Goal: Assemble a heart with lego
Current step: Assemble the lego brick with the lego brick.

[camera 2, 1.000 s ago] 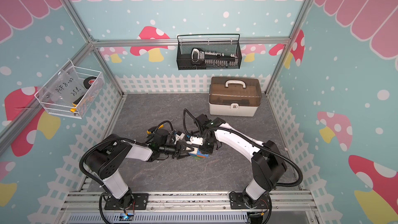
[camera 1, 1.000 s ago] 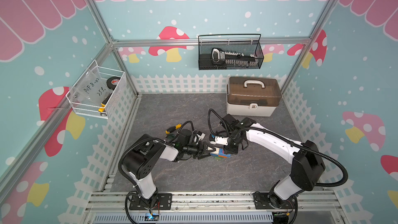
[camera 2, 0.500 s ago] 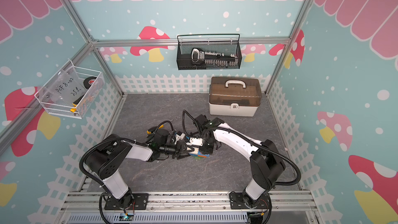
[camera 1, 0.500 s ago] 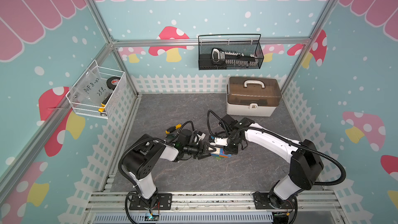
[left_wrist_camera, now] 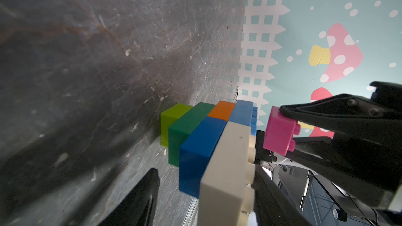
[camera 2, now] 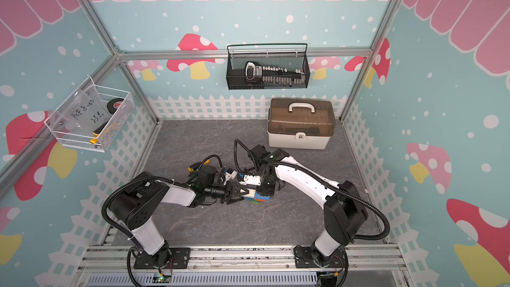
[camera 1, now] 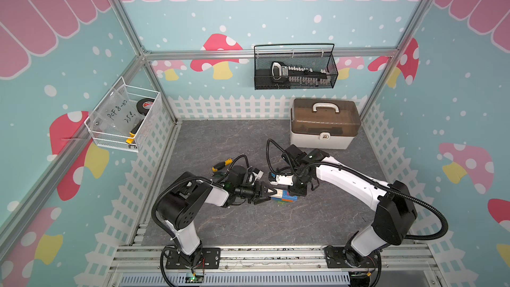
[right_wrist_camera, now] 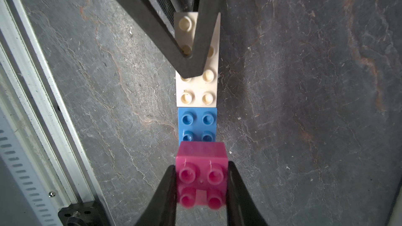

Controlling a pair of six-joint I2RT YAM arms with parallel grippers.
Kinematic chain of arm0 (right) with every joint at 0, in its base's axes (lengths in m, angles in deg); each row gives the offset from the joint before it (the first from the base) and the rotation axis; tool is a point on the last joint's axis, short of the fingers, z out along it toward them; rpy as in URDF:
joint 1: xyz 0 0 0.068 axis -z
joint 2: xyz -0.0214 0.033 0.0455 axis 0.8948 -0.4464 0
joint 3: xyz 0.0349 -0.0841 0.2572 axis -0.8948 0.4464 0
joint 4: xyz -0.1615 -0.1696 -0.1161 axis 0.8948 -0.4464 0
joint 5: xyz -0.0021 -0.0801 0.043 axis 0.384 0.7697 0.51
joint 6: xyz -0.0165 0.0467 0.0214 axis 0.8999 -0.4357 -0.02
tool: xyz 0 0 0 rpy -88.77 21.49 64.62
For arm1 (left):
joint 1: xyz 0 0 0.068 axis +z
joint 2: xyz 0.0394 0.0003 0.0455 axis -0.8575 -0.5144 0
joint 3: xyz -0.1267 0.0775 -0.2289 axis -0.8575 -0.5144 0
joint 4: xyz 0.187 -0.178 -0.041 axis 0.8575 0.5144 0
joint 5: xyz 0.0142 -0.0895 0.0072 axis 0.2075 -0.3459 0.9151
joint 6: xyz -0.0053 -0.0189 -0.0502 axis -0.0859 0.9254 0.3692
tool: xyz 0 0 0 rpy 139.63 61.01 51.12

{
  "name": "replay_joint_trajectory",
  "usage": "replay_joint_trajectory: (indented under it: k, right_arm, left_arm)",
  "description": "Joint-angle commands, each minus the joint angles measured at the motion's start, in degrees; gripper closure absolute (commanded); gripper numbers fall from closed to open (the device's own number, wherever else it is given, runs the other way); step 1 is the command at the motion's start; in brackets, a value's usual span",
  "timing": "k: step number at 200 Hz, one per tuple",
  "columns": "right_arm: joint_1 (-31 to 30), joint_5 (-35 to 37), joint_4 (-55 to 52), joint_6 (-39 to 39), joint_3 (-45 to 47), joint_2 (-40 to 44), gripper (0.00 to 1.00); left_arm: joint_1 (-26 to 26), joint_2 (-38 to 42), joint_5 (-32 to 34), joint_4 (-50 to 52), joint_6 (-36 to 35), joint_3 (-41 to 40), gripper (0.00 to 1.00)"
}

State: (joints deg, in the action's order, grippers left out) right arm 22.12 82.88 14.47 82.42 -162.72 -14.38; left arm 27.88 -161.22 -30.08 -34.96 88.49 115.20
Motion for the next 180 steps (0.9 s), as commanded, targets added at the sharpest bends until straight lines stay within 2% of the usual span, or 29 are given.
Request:
replay_joint_trajectory:
  k: [1, 102, 180]
  right_arm:
    - [-0.12, -0.22, 0.34, 1.81, 1.75, 0.3, 0.9]
    - [-0.12, -2.18, 3.33, 0.96, 4.71, -0.93, 0.91]
    - [-0.15, -2.57, 2.51, 0.5, 2.15, 2.79, 0.91]
  left_arm:
    - [-0.13, 0.62, -0.51, 0.29, -0.14, 1.23, 0.35]
    - [-0.19, 0.57, -0.59, -0.45, 0.47, 1.08, 0.35]
    - [-0.32, 1.78, -1.96, -4.73, 4.19, 1.33, 0.29]
